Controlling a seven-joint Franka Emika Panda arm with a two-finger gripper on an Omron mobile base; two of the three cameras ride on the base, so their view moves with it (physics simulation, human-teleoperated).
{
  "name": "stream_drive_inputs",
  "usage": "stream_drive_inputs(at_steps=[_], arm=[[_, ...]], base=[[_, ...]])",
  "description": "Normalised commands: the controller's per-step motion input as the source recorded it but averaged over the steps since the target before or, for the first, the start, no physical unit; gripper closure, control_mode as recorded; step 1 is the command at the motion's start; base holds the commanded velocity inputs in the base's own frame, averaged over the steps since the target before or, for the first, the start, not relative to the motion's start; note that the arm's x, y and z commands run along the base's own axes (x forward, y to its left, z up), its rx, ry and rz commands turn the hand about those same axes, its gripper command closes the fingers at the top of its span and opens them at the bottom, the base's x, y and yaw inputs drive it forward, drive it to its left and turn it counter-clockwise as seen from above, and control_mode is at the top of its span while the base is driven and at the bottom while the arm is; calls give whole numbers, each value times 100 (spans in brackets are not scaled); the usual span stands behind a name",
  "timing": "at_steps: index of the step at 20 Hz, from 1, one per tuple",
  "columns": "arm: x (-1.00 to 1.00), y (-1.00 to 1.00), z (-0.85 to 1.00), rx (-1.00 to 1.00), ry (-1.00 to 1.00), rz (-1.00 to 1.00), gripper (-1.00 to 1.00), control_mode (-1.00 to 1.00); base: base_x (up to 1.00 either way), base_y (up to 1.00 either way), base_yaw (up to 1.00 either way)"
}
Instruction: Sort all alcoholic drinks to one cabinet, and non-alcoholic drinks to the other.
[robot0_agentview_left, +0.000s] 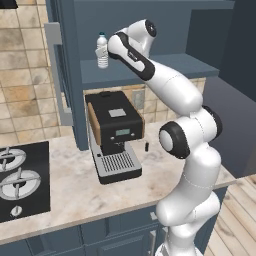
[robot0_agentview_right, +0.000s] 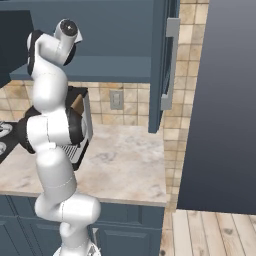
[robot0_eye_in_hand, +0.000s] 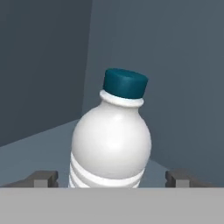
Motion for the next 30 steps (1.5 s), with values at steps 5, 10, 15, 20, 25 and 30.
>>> stream_drive_inputs(at_steps=[5, 10, 15, 20, 25, 30], arm=[[0, 0, 2, 0, 0, 0, -100, -100], [-4, 0, 8, 0, 0, 0, -100, -100], [-19, 0, 11, 0, 0, 0, -100, -100], [-33, -1, 2, 0, 0, 0, -100, -100], [-49, -8, 0, 2, -4, -1, -100, -100], [-50, -14, 0, 3, -8, 0, -100, -100]], base=[[0, 0, 0], [0, 0, 0], [0, 0, 0], [0, 0, 0], [0, 0, 0], [0, 0, 0]])
